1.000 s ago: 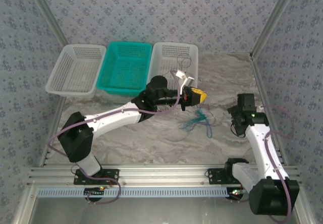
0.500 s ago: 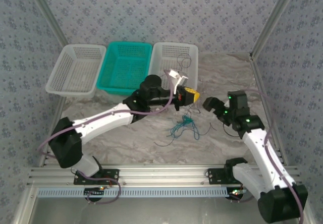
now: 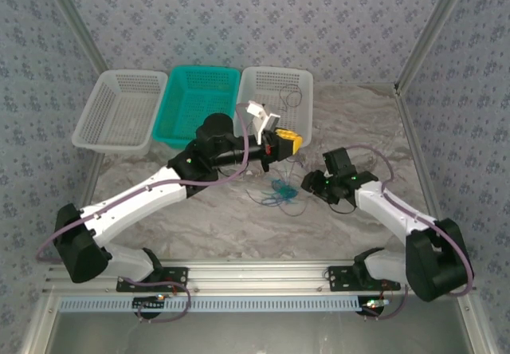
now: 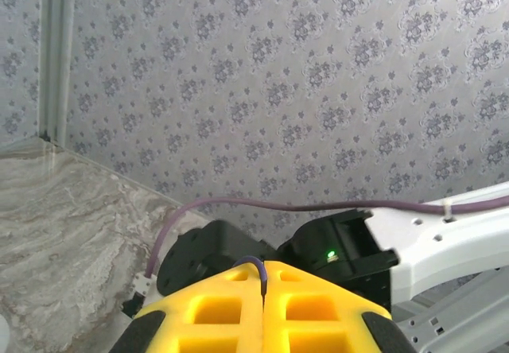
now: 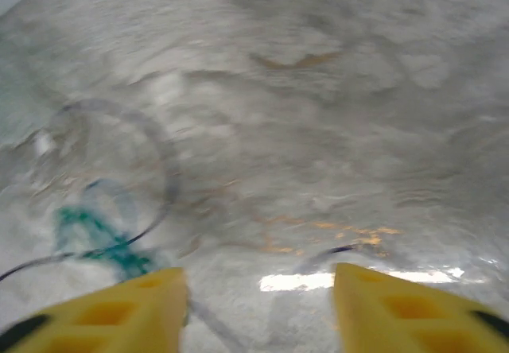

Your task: Untangle the cables

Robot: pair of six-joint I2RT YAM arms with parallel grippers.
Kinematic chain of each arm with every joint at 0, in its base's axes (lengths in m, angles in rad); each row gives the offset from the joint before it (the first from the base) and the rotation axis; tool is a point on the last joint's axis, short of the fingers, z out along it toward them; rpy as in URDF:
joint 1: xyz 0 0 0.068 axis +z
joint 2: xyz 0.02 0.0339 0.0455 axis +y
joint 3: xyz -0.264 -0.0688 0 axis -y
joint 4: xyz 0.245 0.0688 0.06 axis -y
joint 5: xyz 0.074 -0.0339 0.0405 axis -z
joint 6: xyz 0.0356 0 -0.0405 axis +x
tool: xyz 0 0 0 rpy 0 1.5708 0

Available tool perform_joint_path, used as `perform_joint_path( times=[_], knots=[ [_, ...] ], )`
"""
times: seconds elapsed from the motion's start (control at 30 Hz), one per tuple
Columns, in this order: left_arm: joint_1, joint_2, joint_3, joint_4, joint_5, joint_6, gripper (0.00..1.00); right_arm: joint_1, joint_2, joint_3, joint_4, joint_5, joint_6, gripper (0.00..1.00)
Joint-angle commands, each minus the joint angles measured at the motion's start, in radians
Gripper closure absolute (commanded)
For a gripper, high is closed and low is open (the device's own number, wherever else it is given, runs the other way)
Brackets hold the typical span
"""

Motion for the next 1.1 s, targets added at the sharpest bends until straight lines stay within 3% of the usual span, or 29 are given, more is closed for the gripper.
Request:
perform_joint_path(
  times=[0.0,0.07,0.13,0.33,0.47,0.57,0.67,0.77,0.93,1.07],
  knots=[
    [0.005,-0.073,-0.017,-0.009,-0.050,0.034,1.00,-0.012,0.033,-0.027,-0.017,0.097,0.062,0.69],
    [0.010,-0.103,-0.031,-0.019,-0.082,0.040,1.00,-0.026,0.034,-0.043,0.004,0.094,0.076,0.83],
    [0.018,-0.127,-0.039,-0.037,-0.101,0.051,1.00,-0.038,0.024,-0.049,0.006,0.094,0.082,0.85],
    [0.037,-0.148,-0.042,-0.136,-0.116,0.115,1.00,-0.007,-0.123,-0.006,0.056,0.075,-0.199,0.69],
    [0.045,-0.166,-0.069,-0.161,-0.138,0.124,1.00,0.109,-0.248,-0.007,0.121,0.216,-0.392,0.45],
    [0.050,-0.178,-0.090,-0.154,-0.146,0.121,1.00,0.178,-0.343,-0.116,0.291,0.131,-0.536,0.35],
    [0.057,-0.185,-0.098,-0.154,-0.151,0.121,1.00,0.261,-0.402,-0.231,0.408,0.043,-0.676,0.32],
    [0.058,-0.189,-0.103,-0.151,-0.151,0.119,1.00,0.316,-0.387,-0.265,0.424,0.108,-0.725,0.33],
    [0.058,-0.189,-0.101,-0.146,-0.142,0.113,1.00,0.321,-0.291,-0.297,0.542,0.170,-0.801,0.32],
    [0.058,-0.196,-0.101,-0.149,-0.141,0.110,1.00,0.321,-0.152,-0.284,0.645,0.125,-0.862,0.32]
  ],
)
